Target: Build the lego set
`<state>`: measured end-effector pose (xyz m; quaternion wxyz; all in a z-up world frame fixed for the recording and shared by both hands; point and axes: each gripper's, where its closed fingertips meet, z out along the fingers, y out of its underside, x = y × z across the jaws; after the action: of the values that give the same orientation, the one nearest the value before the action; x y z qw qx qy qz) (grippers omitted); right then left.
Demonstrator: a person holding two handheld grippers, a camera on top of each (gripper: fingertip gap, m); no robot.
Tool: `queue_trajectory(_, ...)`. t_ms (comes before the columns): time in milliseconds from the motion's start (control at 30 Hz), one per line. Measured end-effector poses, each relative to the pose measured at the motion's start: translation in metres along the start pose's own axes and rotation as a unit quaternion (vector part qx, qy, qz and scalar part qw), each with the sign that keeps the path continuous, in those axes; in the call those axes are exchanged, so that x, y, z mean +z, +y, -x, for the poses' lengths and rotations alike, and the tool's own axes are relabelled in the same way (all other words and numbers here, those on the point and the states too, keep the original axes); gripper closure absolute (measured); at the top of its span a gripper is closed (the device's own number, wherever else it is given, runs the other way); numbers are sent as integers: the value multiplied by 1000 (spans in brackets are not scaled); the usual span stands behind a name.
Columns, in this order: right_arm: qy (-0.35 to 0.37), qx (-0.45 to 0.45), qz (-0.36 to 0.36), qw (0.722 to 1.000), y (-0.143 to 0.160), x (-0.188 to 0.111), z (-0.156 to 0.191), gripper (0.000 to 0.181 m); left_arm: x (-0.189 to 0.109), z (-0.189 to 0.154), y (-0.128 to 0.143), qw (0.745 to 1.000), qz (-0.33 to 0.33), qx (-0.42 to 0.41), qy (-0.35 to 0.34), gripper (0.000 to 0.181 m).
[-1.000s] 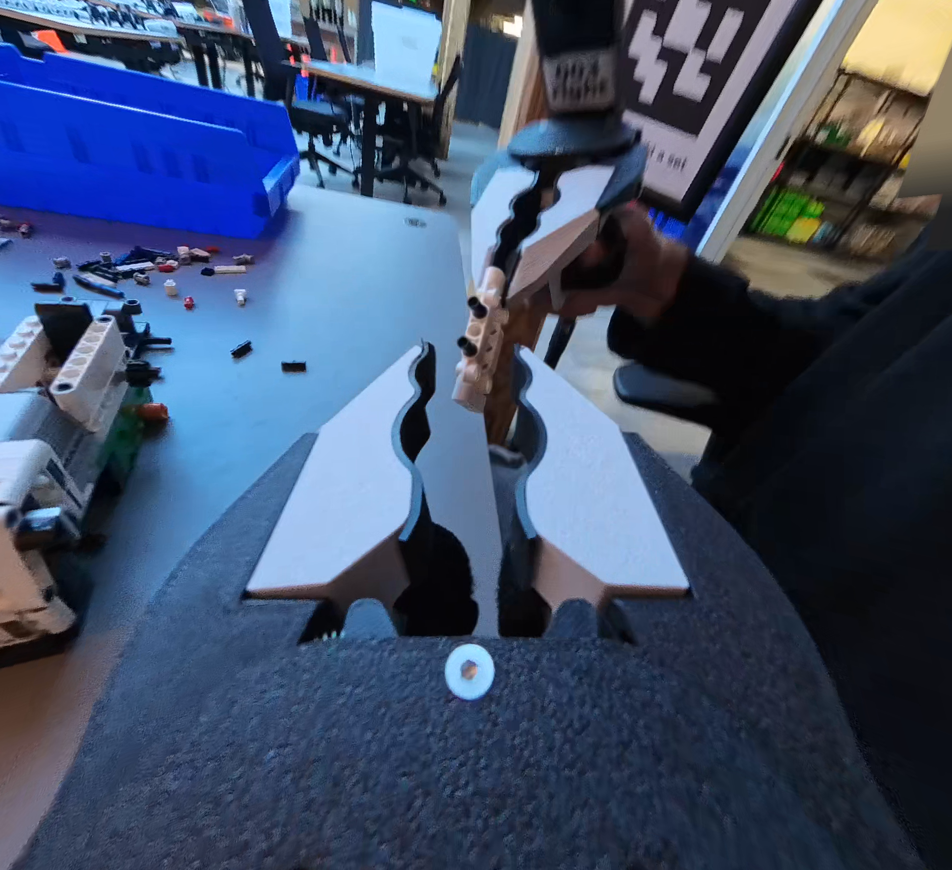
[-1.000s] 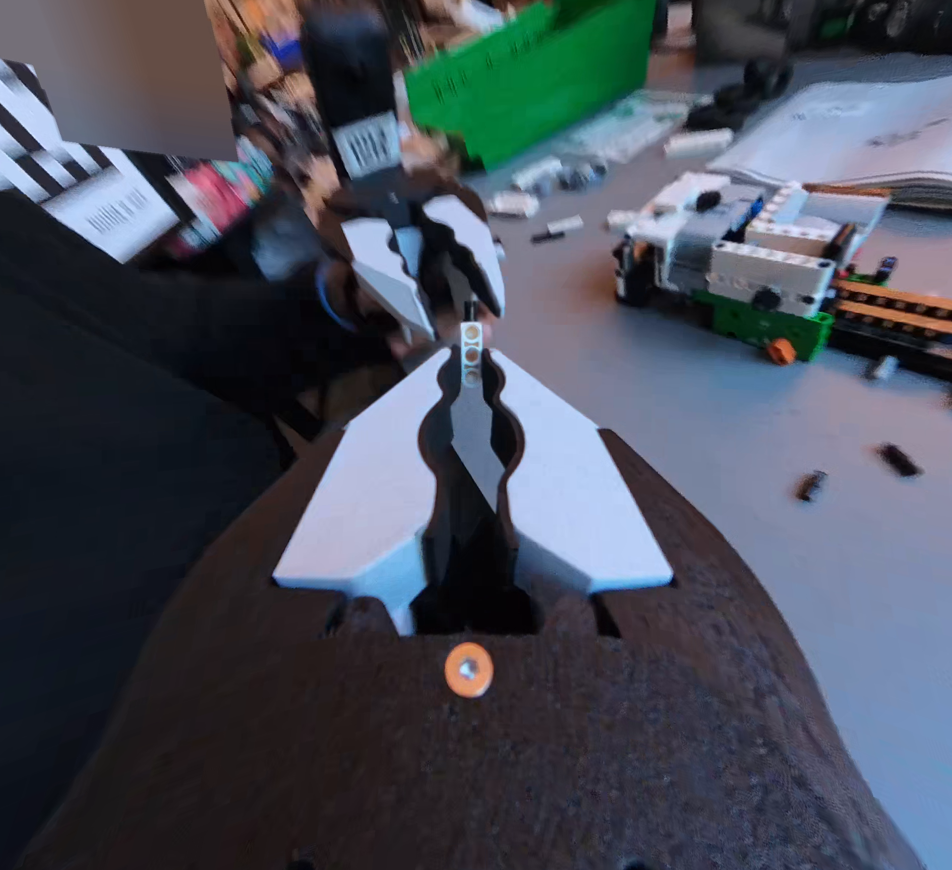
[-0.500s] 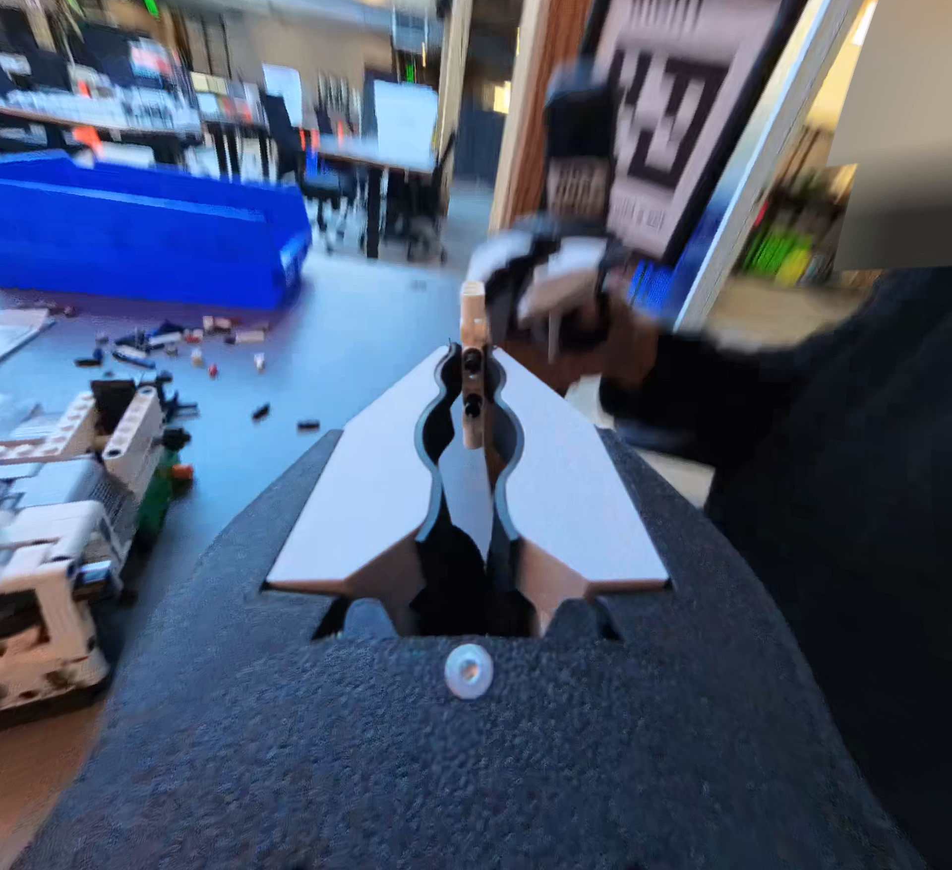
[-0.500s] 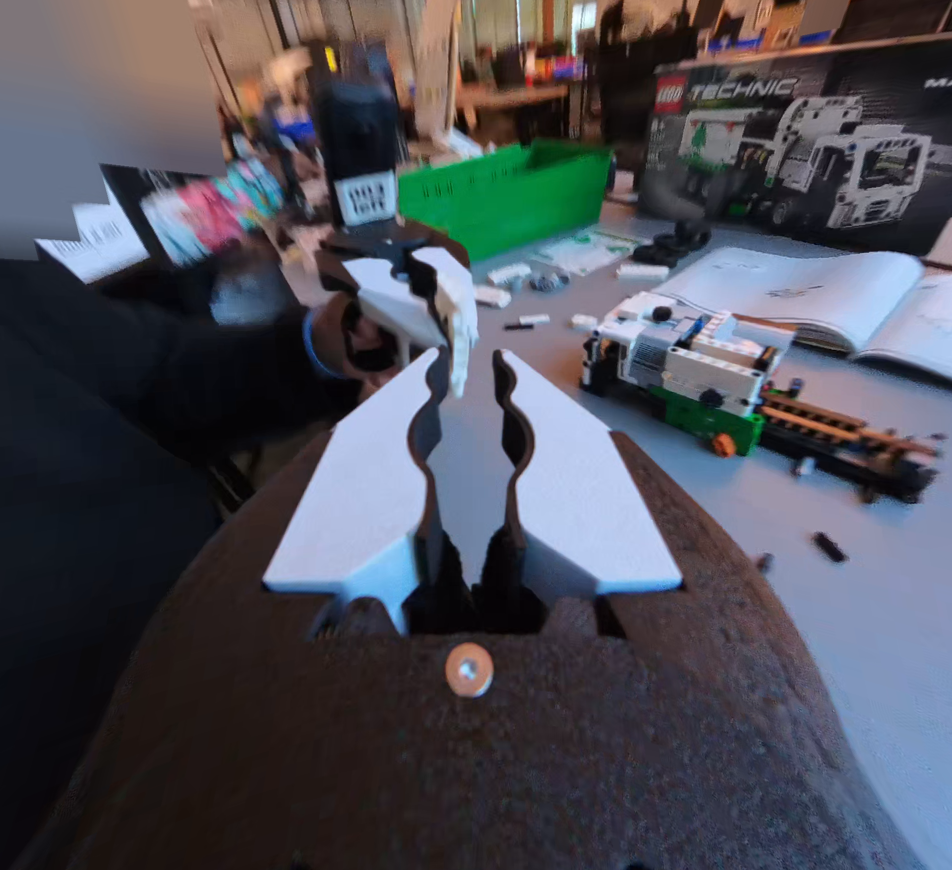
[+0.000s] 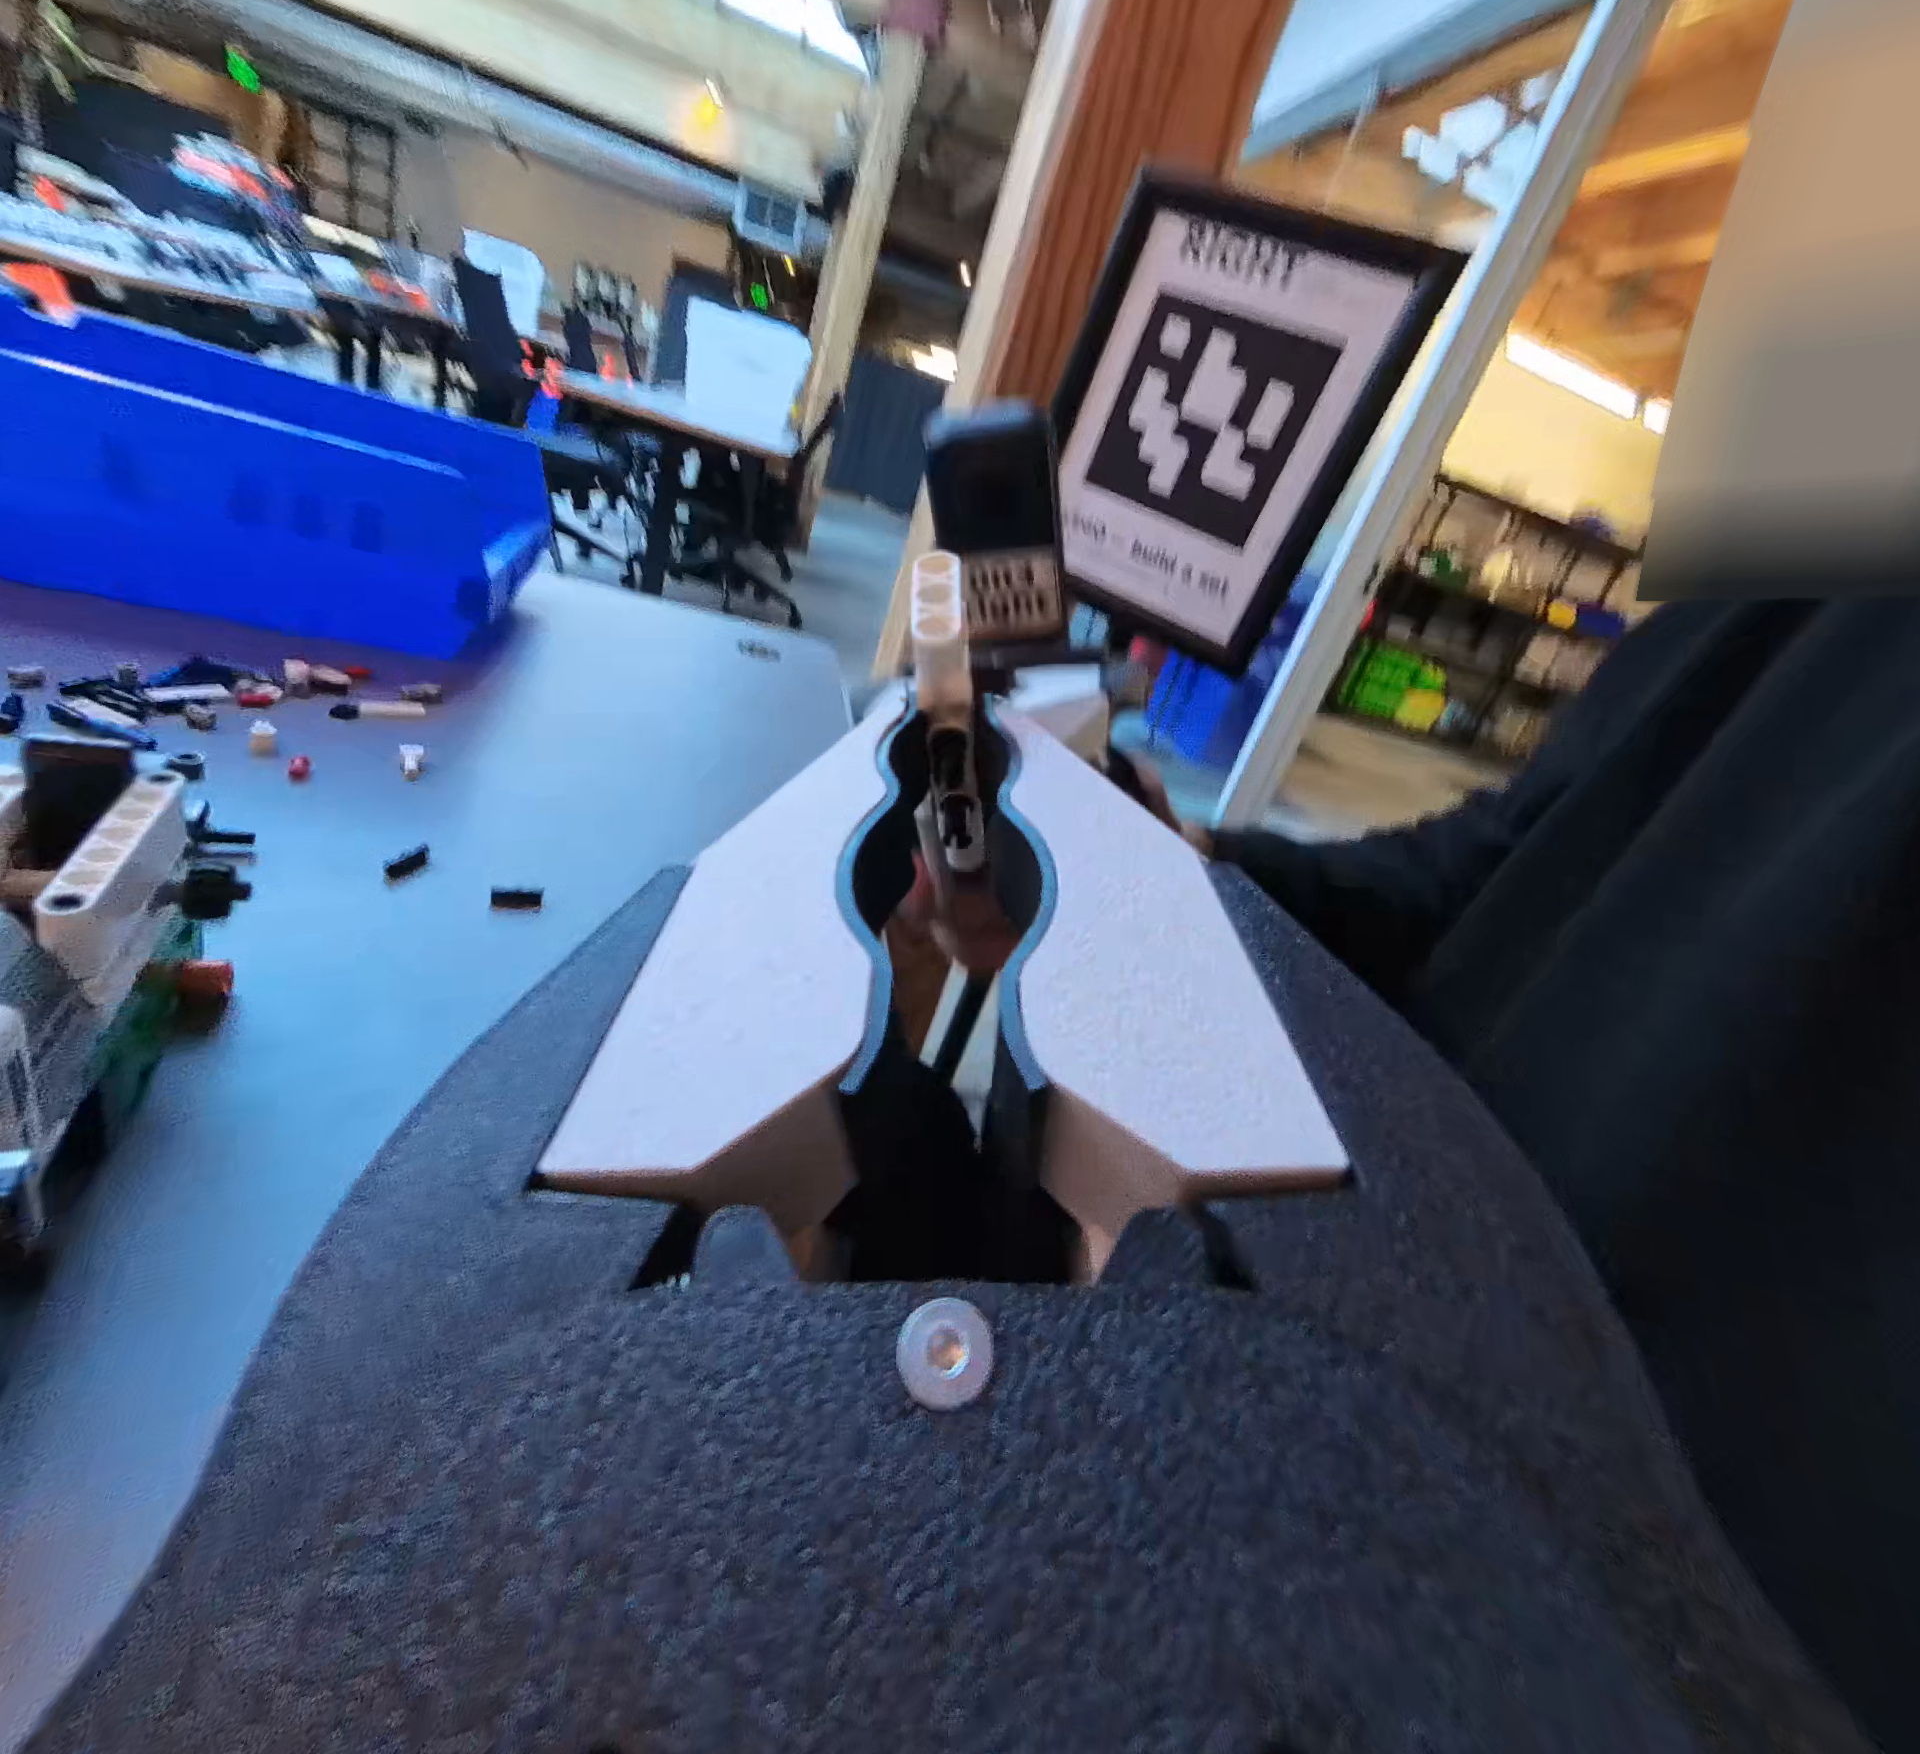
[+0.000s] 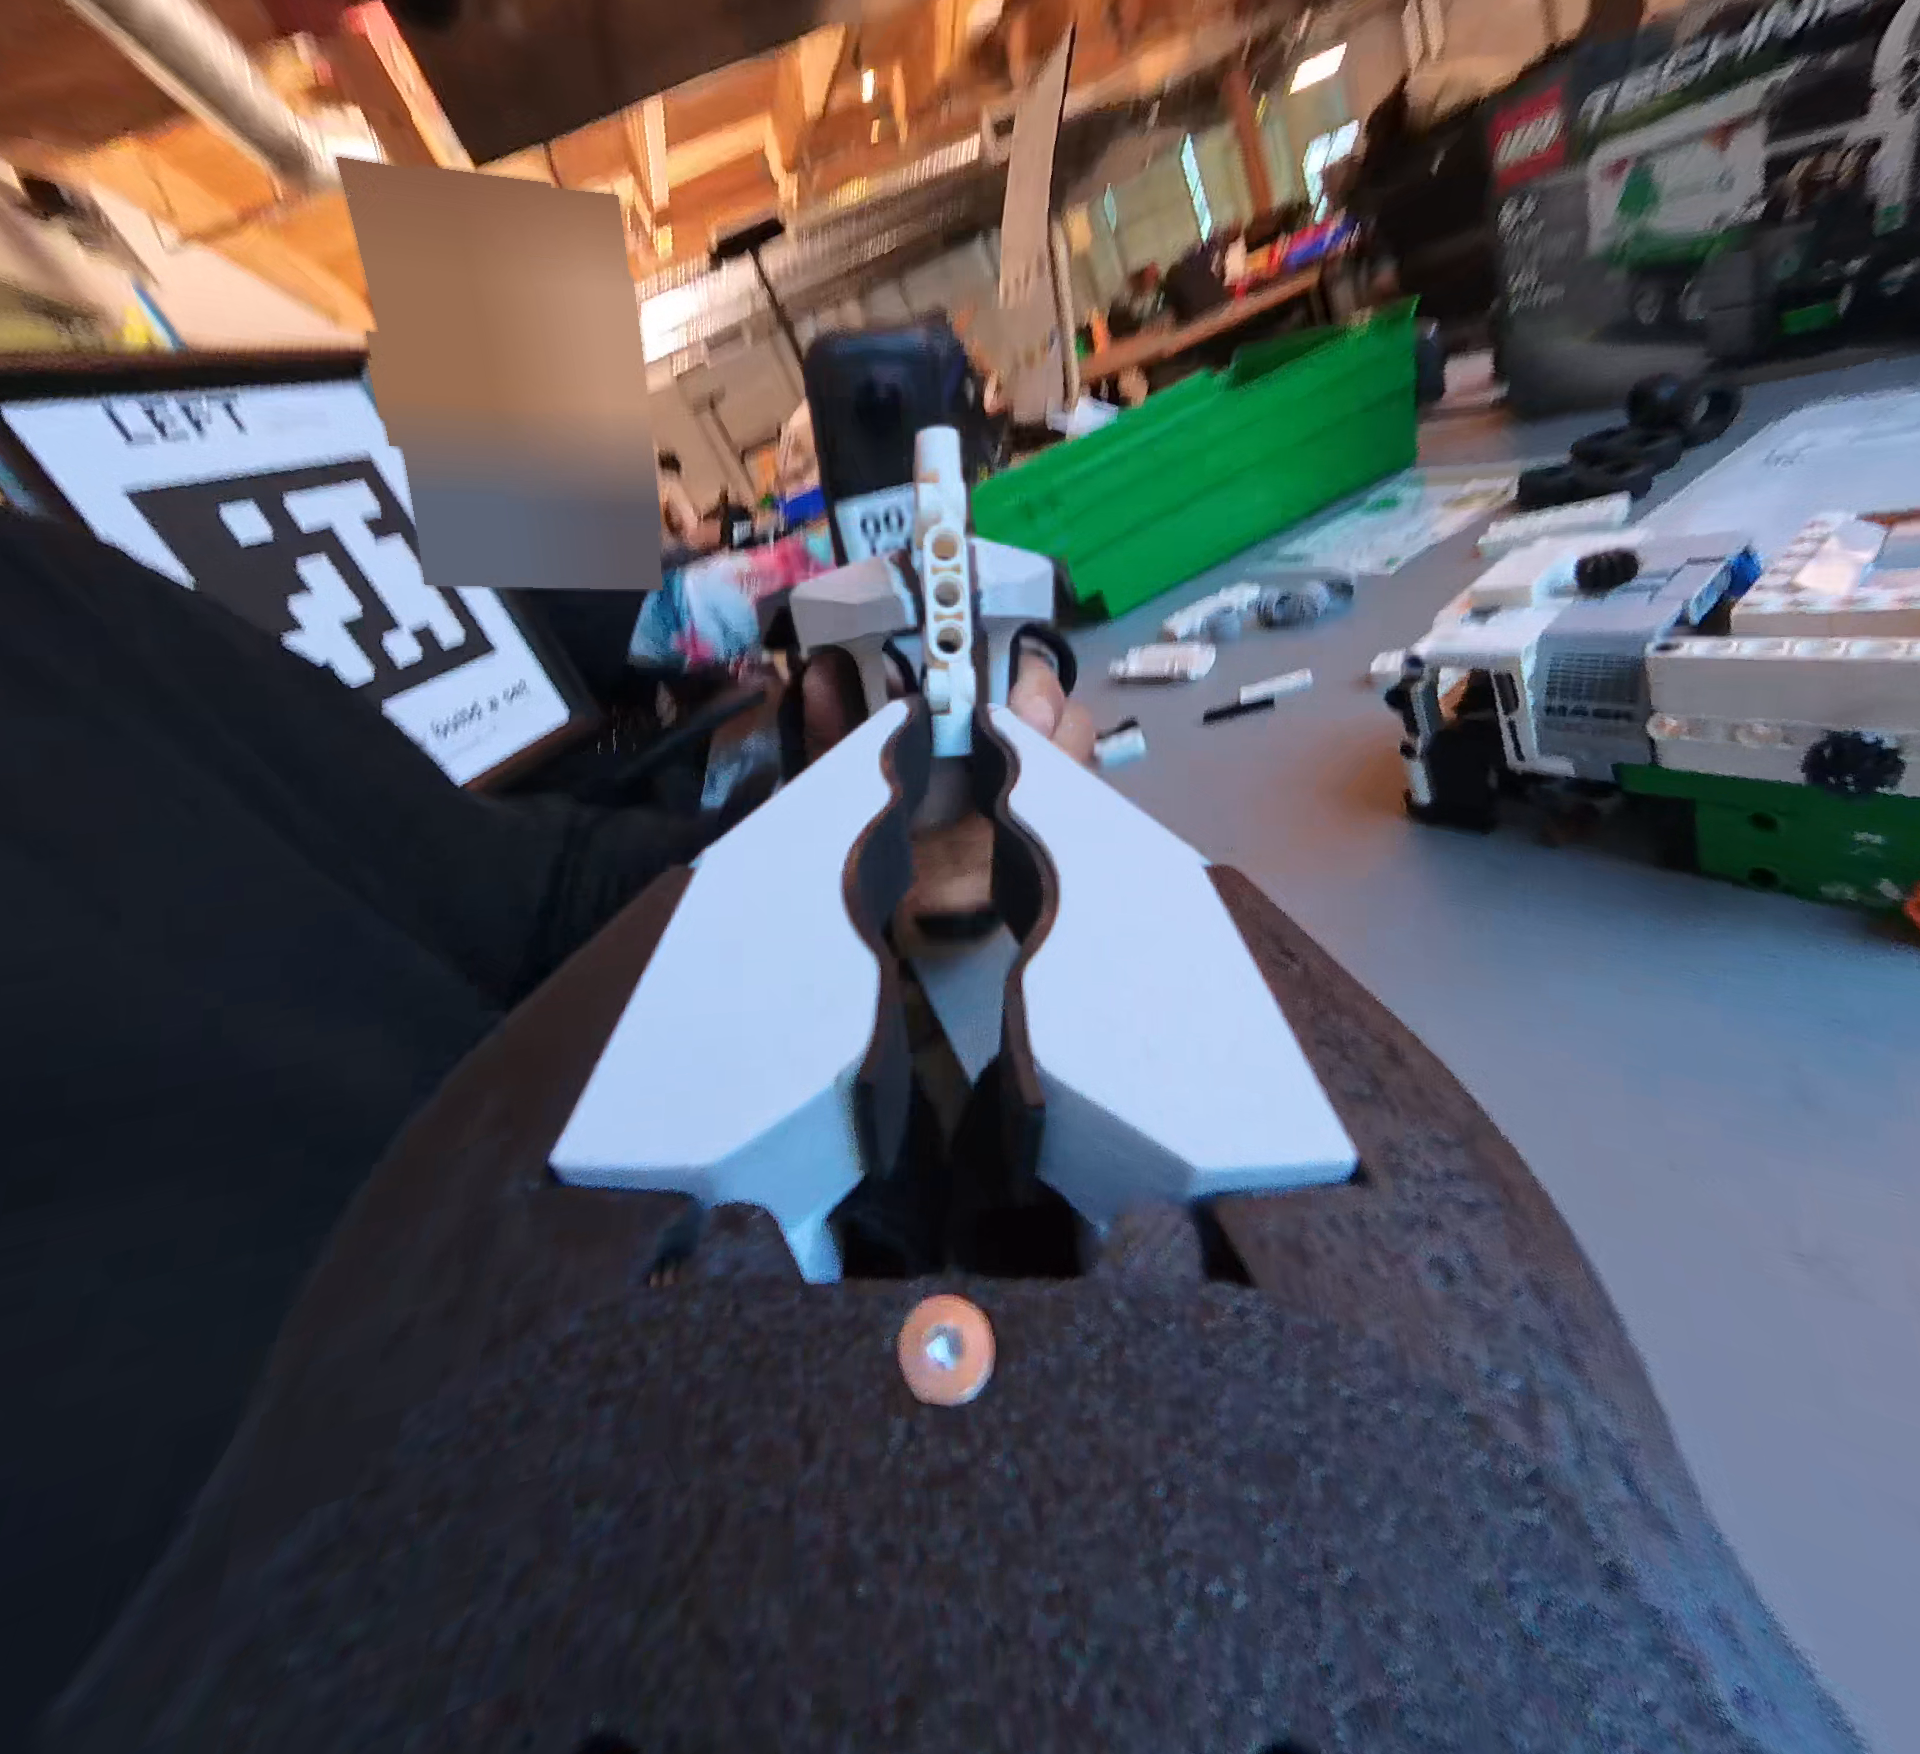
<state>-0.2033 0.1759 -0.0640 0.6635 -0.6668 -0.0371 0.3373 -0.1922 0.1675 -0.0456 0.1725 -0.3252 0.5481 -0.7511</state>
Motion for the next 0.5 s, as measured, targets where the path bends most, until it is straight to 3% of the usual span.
queue_trajectory(133, 20, -76, 180, 981, 14, -19, -3, 175, 1, 0, 30, 991, 112, 68, 3, 173)
queue_trajectory(233, 24, -119, 266, 956, 15, -26, -3, 175, 6, 0, 35, 984, 146, 101, 7, 172)
queue_trajectory(333, 23, -141, 301, 943, 16, -27, -5, 175, 11, 0, 34, 982, 152, 107, 11, 173)
queue_trajectory(500, 18, -136, 287, 948, 10, -27, -7, 174, 11, 4, 27, 988, 124, 91, 7, 172)
